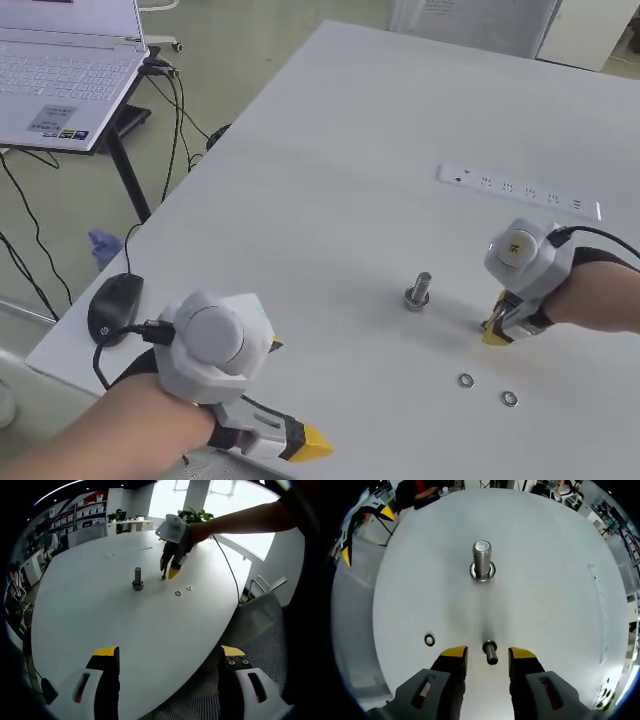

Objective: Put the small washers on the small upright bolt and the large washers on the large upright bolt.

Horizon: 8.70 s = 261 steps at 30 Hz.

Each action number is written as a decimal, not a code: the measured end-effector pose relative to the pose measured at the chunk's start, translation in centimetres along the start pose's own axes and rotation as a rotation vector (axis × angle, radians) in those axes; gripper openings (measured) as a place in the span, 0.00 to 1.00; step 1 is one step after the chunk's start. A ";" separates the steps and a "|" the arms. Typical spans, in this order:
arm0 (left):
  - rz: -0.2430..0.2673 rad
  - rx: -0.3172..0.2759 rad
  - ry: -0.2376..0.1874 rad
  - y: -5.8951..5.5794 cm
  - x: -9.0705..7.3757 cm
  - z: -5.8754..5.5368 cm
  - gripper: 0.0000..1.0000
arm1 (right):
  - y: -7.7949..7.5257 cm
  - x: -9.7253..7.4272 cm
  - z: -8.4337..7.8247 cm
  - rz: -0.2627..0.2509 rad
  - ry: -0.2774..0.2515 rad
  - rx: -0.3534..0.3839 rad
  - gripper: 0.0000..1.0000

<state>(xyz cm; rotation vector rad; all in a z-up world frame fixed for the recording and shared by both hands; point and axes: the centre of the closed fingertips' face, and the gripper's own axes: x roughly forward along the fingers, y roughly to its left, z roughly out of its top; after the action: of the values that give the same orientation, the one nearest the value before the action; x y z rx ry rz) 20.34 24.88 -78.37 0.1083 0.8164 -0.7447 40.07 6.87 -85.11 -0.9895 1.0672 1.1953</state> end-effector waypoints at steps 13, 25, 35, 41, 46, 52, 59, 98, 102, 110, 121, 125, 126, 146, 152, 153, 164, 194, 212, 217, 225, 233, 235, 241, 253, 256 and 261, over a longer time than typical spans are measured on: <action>0.011 0.027 -0.020 0.2 -0.6 0.8 0.82 | 0.3 -2.5 0.8 -0.010 -0.041 0.038 0.34; -0.025 0.047 -0.019 -0.5 -0.8 0.6 0.82 | 1.1 -4.9 1.0 -0.025 -0.062 0.086 0.34; -0.042 0.088 -0.019 -0.2 -1.2 1.1 0.82 | 2.0 -5.2 1.3 -0.035 -0.083 0.079 0.34; -0.054 0.110 -0.016 -0.2 -1.5 1.2 0.81 | 3.4 -5.4 1.6 -0.030 -0.108 0.091 0.34; -0.073 0.115 -0.021 -0.2 -1.5 0.9 0.81 | 5.2 -4.6 1.5 -0.028 -0.118 0.101 0.33; -0.076 0.125 -0.025 0.0 -1.9 0.8 0.83 | 7.3 -4.2 1.3 -0.034 -0.136 0.125 0.32; -0.076 0.135 -0.035 0.1 -2.2 1.0 0.85 | 8.8 -3.7 1.0 -0.029 -0.126 0.122 0.32; 0.017 0.156 -0.069 1.2 -0.5 0.6 0.90 | 7.4 2.3 -0.3 -0.058 -0.074 0.145 0.29; 0.010 0.156 -0.063 1.2 -0.6 0.4 0.89 | 7.9 2.4 -0.3 -0.024 -0.067 0.154 0.23; -0.005 0.144 -0.061 1.4 -0.8 0.2 0.85 | 7.8 2.4 -0.2 -0.021 -0.051 0.151 0.22; -0.029 0.144 -0.042 1.0 -0.9 -0.6 0.82 | 7.6 2.4 -0.2 -0.026 -0.010 0.171 0.19; -0.035 0.150 -0.039 0.8 -1.0 -0.6 0.81 | 7.8 2.5 -0.1 -0.029 0.010 0.152 0.15; -0.035 0.150 -0.039 0.8 -1.0 -0.6 0.80 | 7.8 2.5 -0.1 -0.032 0.015 0.143 0.14; -0.050 0.159 -0.007 0.6 -0.7 -0.9 0.74 | 7.4 2.6 -0.2 -0.026 0.017 0.171 0.13; -0.057 0.158 -0.006 0.6 -0.6 -0.9 0.74 | 7.5 2.5 -0.3 -0.017 0.017 0.178 0.13; -0.058 0.156 -0.006 0.6 -0.6 -0.9 0.74 | 7.4 2.4 -0.5 -0.017 0.017 0.178 0.13; -0.062 0.157 -0.010 1.1 -0.3 -0.4 0.73 | 6.1 0.7 -2.4 -0.040 0.026 0.209 0.13; -0.074 0.164 0.010 1.3 -0.2 -0.4 0.69 | 0.1 -4.5 -0.9 -0.125 -0.001 0.211 0.13; -0.073 0.150 0.034 1.6 -0.3 -1.1 0.66 | -0.3 -4.5 1.1 -0.126 0.014 0.178 0.13; -0.072 0.146 0.034 2.0 -0.2 -1.0 0.66 | -0.4 -4.1 1.0 -0.116 0.020 0.178 0.13; -0.076 0.143 0.039 2.3 0.0 -1.0 0.66 | -0.5 -3.7 1.0 -0.109 0.029 0.173 0.13; -0.077 0.136 0.045 2.5 0.1 -1.4 0.66 | -0.5 -2.9 0.9 -0.102 0.044 0.161 0.13; -0.081 0.132 0.047 2.4 0.1 -1.4 0.66 | -0.5 -2.7 0.9 -0.099 0.043 0.158 0.13; -0.081 0.132 0.057 2.5 0.2 -1.6 0.66 | -0.8 -1.9 0.8 -0.108 0.036 0.151 0.13; -0.070 0.123 0.078 3.0 0.0 -2.3 0.65 | -0.6 -0.2 0.5 -0.094 0.041 0.141 0.13; -0.073 0.121 0.082 2.9 0.0 -2.4 0.65 | -0.7 0.2 0.3 -0.091 0.045 0.141 0.13; -0.075 0.121 0.089 2.9 0.1 -2.5 0.65 | -0.6 0.7 0.0 -0.083 0.052 0.141 0.13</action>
<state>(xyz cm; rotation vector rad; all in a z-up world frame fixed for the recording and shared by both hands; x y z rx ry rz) 20.64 27.88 -80.72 0.2217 0.8636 -0.8647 40.68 6.98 -85.78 -0.9499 1.1245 1.0179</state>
